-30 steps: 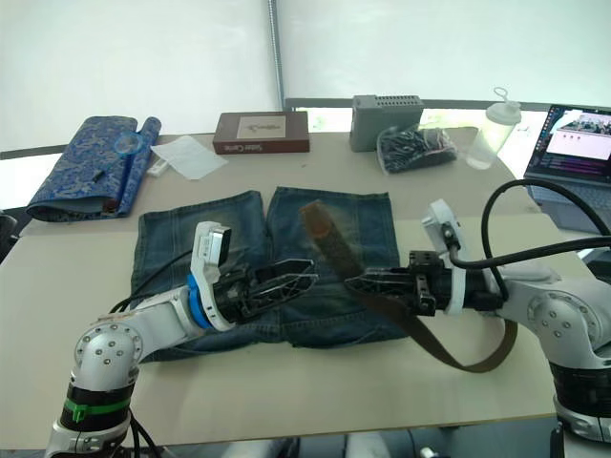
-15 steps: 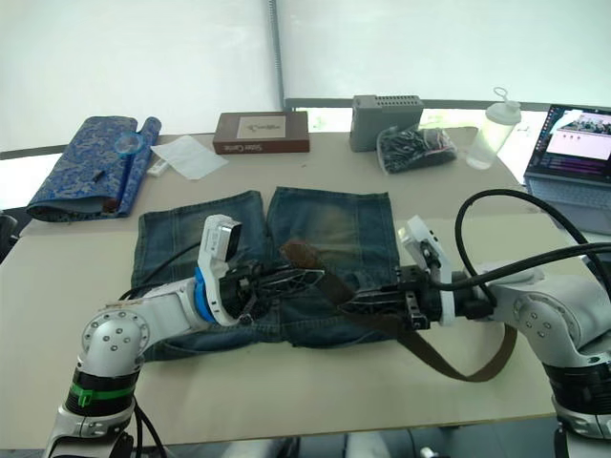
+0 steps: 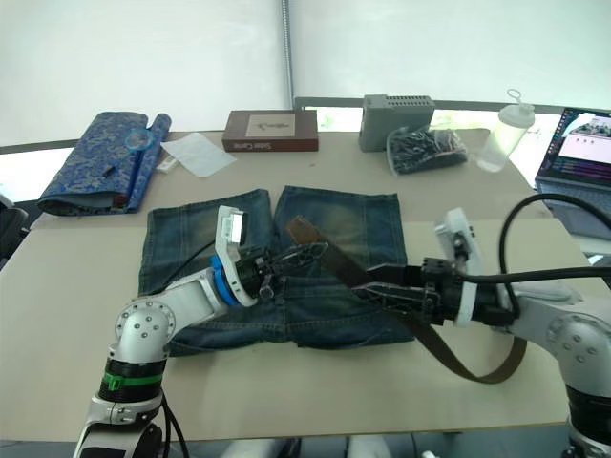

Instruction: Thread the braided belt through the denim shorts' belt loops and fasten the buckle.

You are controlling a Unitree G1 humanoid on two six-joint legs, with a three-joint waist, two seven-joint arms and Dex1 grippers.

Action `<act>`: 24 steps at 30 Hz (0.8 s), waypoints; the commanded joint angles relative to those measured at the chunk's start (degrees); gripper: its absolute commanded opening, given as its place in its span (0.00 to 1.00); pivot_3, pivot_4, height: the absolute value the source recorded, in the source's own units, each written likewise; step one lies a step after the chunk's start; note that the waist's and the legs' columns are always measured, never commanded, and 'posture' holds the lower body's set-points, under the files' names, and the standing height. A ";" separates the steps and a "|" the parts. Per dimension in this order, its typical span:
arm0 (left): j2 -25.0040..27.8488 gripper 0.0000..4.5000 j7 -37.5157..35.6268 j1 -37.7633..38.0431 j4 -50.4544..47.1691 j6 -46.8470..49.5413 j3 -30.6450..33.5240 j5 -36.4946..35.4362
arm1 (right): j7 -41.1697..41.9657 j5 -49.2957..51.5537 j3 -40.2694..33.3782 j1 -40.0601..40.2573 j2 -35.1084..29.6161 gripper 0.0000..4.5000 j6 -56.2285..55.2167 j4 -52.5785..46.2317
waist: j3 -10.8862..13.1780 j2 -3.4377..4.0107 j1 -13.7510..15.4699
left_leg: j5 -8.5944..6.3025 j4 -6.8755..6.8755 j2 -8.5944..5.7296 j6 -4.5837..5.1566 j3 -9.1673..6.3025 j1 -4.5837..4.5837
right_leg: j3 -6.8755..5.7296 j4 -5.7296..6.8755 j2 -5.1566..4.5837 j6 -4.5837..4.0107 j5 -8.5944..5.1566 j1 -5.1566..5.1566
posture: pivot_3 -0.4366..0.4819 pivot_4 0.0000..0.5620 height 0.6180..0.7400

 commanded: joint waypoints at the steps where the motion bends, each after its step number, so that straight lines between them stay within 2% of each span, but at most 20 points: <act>1: -3.32 0.00 3.62 -3.06 0.99 -0.74 1.77 -3.14 | -11.79 10.94 1.56 1.92 1.83 0.62 -5.37 -6.94 | 0.02 -0.03 -0.39 | 0.00 0.00 -0.01 0.00 0.02 0.00 | 0.01 0.01 -0.10 0.00 0.00 0.00 | 0.48 0.27 1.00; 6: -5.73 0.00 5.71 -4.97 2.49 0.50 2.19 -4.30 | -26.49 1.51 14.23 0.98 13.78 0.62 -10.76 -9.15 | 0.02 -0.16 -1.28 | 0.09 0.00 0.03 -0.21 0.06 0.18 | 0.02 0.04 -0.07 0.01 0.00 0.12 | 0.48 0.27 1.00; 9: -5.65 0.00 5.68 -5.28 2.43 1.16 2.22 -4.40 | -30.78 -4.14 17.47 0.79 17.89 0.62 -12.58 -8.94 | 0.01 -0.15 -1.31 | 0.18 0.00 0.01 -0.30 0.05 0.15 | 0.03 0.05 0.24 0.02 0.02 0.11 | 0.48 0.27 1.00; 12: -3.38 0.00 4.08 -5.76 2.28 2.31 1.96 -3.24 | -30.54 -7.83 11.98 1.52 14.57 0.62 -14.35 -9.05 | 0.01 -0.15 -0.98 | 0.21 0.00 -0.06 -0.25 0.05 0.12 | 0.10 0.05 0.31 0.06 0.05 0.06 | 0.48 0.27 1.00; 18: -0.41 0.00 1.85 -5.10 1.57 3.52 1.35 -2.11 | -23.65 -19.06 3.33 5.97 2.02 0.62 -14.59 -5.73 | 0.01 -0.15 -0.67 | 0.20 0.02 -0.09 -0.19 0.06 0.12 | 0.08 0.02 0.37 0.07 0.07 0.07 | 0.48 0.27 1.00; 23: -1.38 0.00 2.84 -6.42 2.77 2.54 1.60 -0.79 | -19.57 -13.48 -4.22 5.89 -0.48 0.62 -13.90 -4.67 | 0.02 -0.17 -0.84 | 0.19 0.02 0.00 -0.18 0.06 0.13 | 0.16 0.03 0.36 0.04 0.08 0.08 | 0.48 0.27 1.00; 24: -1.74 0.00 3.16 -6.63 2.96 2.42 1.69 -0.74 | -19.13 -9.78 -5.18 5.57 -0.29 0.62 -13.95 -5.22 | 0.02 -0.17 -0.83 | 0.19 0.02 0.02 -0.19 0.06 0.14 | 0.16 0.03 0.37 0.04 0.08 0.11 | 0.48 0.27 1.00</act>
